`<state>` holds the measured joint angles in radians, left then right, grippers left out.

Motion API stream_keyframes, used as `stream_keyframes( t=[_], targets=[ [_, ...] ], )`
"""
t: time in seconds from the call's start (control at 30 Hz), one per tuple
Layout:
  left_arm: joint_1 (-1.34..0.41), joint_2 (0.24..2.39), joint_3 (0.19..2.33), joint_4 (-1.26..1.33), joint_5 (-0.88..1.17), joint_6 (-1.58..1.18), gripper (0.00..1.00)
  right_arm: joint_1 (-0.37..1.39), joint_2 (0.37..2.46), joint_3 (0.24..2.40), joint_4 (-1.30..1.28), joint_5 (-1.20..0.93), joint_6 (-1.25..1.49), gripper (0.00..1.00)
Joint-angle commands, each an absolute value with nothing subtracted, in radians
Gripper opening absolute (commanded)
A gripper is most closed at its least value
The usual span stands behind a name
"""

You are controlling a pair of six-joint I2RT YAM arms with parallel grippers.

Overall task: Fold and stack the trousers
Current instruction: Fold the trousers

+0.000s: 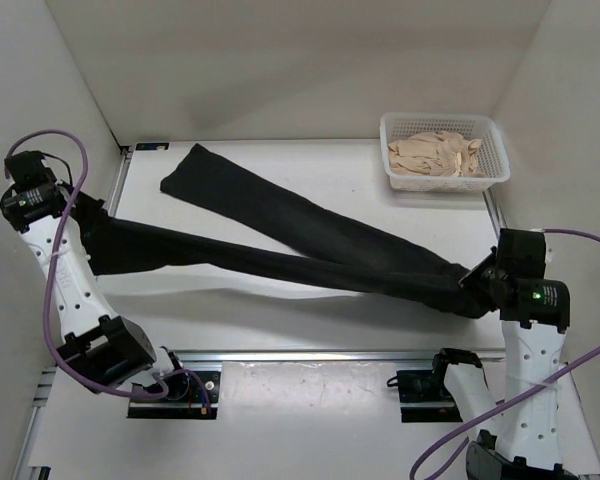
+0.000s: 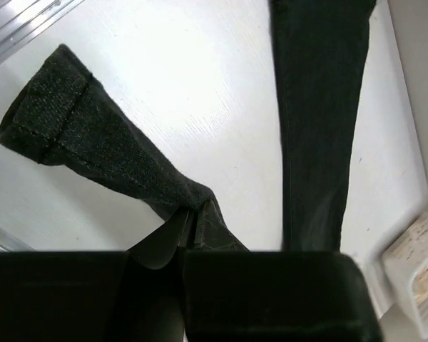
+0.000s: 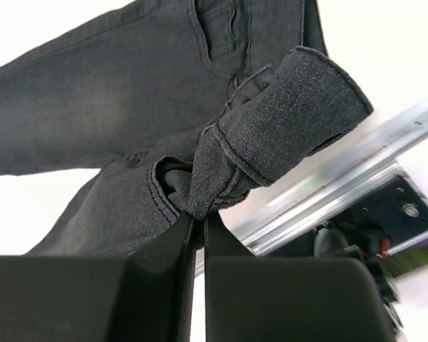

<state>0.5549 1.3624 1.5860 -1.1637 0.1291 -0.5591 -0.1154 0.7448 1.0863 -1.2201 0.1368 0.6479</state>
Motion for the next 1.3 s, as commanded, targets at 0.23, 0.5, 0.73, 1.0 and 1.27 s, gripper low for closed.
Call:
stream_keyframes(
  t=[0.23, 0.5, 0.73, 1.0, 1.27],
  targets=[
    [0.371, 1.608, 1.807, -1.066, -0.031, -0.460, 0.10, -0.123, 0.842, 1.146, -1.181, 0.322, 0.641, 0.00],
    [0.235, 1.985, 2.169, -1.120, -0.144, -0.512, 0.10, -0.123, 1.069, 1.158, -1.039, 0.393, 0.632, 0.00],
    [0.186, 2.270, 2.515, -1.158, -0.146, -0.522, 0.10, -0.123, 1.265, 1.198, -0.953, 0.434, 0.632, 0.00],
    [0.176, 2.344, 2.569, -1.091, -0.123, -0.522, 0.10, -0.123, 1.428, 1.246, -0.893, 0.478, 0.632, 0.00],
    [0.123, 2.444, 2.691, -0.977, -0.077, -0.541, 0.10, -0.123, 1.627, 1.324, -0.848, 0.499, 0.632, 0.00]
  ],
)
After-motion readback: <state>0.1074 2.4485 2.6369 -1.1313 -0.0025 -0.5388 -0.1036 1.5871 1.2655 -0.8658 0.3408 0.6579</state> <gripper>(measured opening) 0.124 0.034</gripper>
